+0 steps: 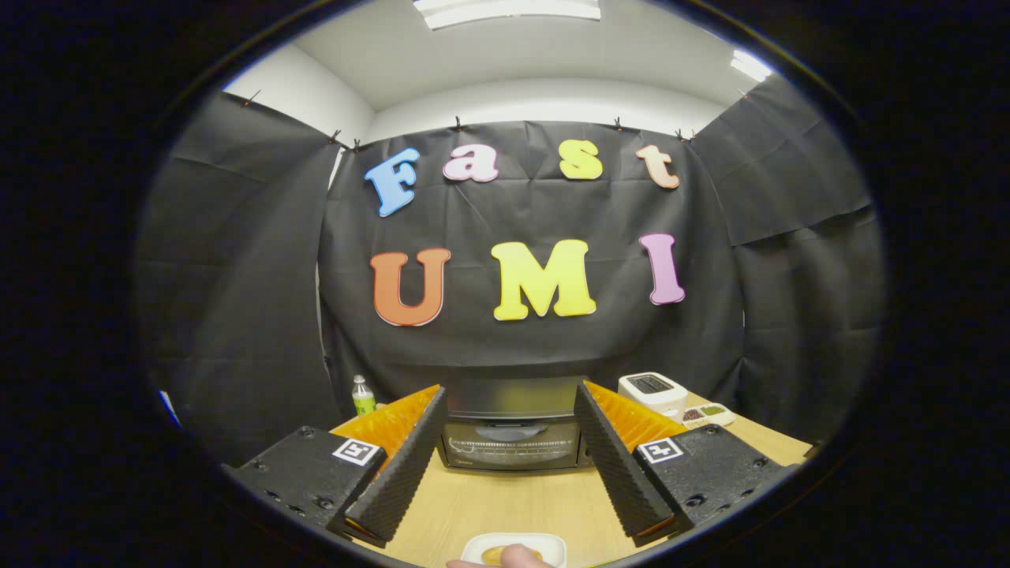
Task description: Open the toaster oven, put the food inside, and close the toaster oven door.
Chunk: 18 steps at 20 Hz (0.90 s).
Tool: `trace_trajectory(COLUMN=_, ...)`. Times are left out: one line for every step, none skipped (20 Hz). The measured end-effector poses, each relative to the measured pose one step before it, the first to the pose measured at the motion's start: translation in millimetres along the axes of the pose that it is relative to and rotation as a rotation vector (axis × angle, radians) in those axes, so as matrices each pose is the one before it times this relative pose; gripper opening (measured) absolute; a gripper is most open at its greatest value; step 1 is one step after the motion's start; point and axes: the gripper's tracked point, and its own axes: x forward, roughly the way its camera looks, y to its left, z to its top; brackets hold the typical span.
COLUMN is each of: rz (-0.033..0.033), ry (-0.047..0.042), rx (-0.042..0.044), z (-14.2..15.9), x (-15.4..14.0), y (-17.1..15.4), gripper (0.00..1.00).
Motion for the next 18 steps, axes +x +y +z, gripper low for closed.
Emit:
trace_trajectory(rz=0.00537, ry=0.01084, rx=0.00402, z=-7.78, x=7.19, y=-0.14, gripper=1.00)
trace_trajectory(rz=0.00611, ry=0.01277, rx=0.00422, z=-7.67, x=8.43, y=0.33, gripper=1.00)
trace_trajectory(rz=0.00227, ry=0.01064, rx=0.00241, z=-5.69, x=10.12, y=-0.27, gripper=1.00)
trace_trajectory(rz=0.00234, ry=0.00960, rx=-0.00009, z=-4.72, x=12.17, y=1.14, gripper=1.00)
trace_trajectory(rz=0.00010, ry=0.00886, rx=-0.00907, z=-6.39, x=13.50, y=0.43, gripper=1.00)
trace_trajectory(rz=-0.00706, ry=0.00362, rx=-0.01831, z=-3.81, x=16.60, y=0.47, gripper=1.00)
trace_trajectory(rz=-0.00521, ry=0.00750, rx=-0.01880, z=-6.13, x=17.76, y=0.58, gripper=1.00)
trace_trajectory(rz=-0.00315, ry=0.01538, rx=-0.01218, z=-9.70, x=21.71, y=1.19, gripper=1.00)
trace_trajectory(rz=-0.00279, ry=0.01673, rx=-0.00706, z=-8.20, x=16.94, y=-0.04, gripper=1.00)
trace_trajectory(rz=0.00208, ry=0.02001, rx=-0.00119, z=-8.73, x=18.86, y=1.39, gripper=1.00)
trace_trajectory(rz=0.00319, ry=0.01008, rx=0.00537, z=-5.37, x=13.99, y=1.48, gripper=1.00)
trace_trajectory(rz=0.00149, ry=0.01466, rx=0.00931, z=-6.33, x=14.40, y=0.55, gripper=1.00)
trace_trajectory(rz=-0.00716, ry=0.01113, rx=0.00919, z=-6.79, x=12.06, y=-2.40, gripper=1.00)
trace_trajectory(rz=0.00295, ry=0.01327, rx=0.01231, z=-6.21, x=12.01, y=1.54, gripper=1.00)
trace_trajectory(rz=-0.00533, ry=0.00881, rx=0.00874, z=-4.24, x=10.54, y=-0.82, gripper=1.00)
trace_trajectory(rz=-0.00750, ry=0.00444, rx=0.00288, z=-3.11, x=9.41, y=-1.59, gripper=1.00)
trace_trajectory(rz=-0.00011, ry=0.00866, rx=-0.00239, z=-4.81, x=9.62, y=-0.48, gripper=1.00)
trace_trajectory(rz=0.00673, ry=0.00902, rx=-0.00369, z=-6.06, x=7.92, y=1.66, gripper=1.00)
